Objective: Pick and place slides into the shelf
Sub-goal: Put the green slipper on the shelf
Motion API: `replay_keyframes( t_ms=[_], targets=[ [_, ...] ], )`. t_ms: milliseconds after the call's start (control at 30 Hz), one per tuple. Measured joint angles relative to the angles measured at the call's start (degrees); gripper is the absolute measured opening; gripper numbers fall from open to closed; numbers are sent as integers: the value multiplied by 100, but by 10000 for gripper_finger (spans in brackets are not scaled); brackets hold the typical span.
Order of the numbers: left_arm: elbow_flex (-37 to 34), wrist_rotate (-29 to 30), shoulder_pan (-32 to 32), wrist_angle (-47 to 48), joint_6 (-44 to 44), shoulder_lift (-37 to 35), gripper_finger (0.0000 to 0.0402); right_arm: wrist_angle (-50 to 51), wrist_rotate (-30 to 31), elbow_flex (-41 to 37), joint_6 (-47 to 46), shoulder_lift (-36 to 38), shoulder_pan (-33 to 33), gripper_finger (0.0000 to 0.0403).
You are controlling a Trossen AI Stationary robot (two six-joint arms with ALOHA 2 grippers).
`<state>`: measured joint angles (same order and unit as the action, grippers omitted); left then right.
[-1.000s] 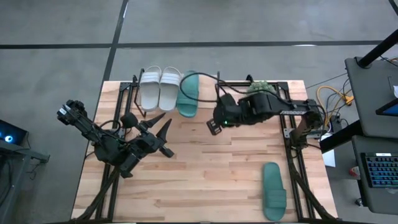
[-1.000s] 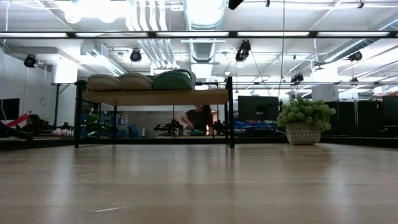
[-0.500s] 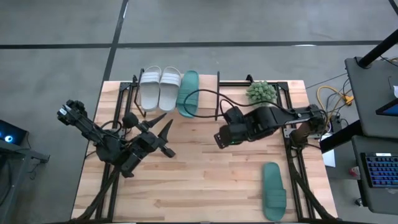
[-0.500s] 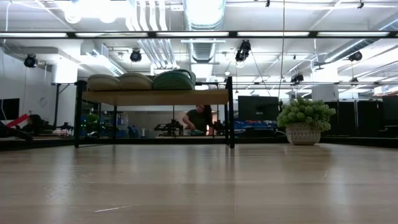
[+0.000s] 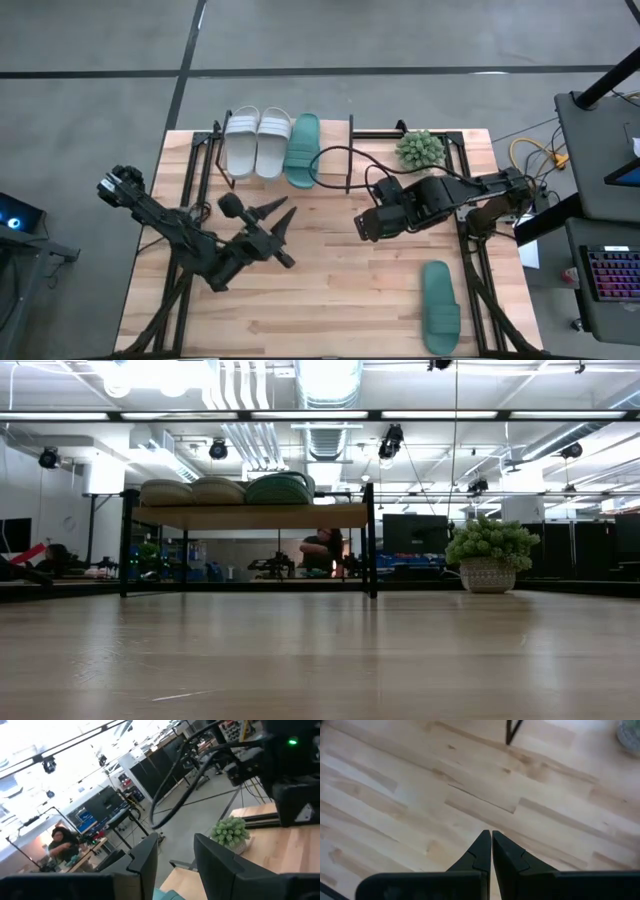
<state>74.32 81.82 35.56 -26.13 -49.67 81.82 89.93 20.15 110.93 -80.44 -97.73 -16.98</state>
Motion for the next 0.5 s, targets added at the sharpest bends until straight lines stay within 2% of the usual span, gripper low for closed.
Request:
replay_keyframes(
  t_ms=[233, 500],
  targets=[
    [0, -389, -67, -47, -7, 458, 112, -406, -257, -1046, -457, 539, -2, 9],
    [0, -641, -408, -56, -15, 762, 112, -2309, -258, -2660, -664, 1579, 11, 9]
  ],
)
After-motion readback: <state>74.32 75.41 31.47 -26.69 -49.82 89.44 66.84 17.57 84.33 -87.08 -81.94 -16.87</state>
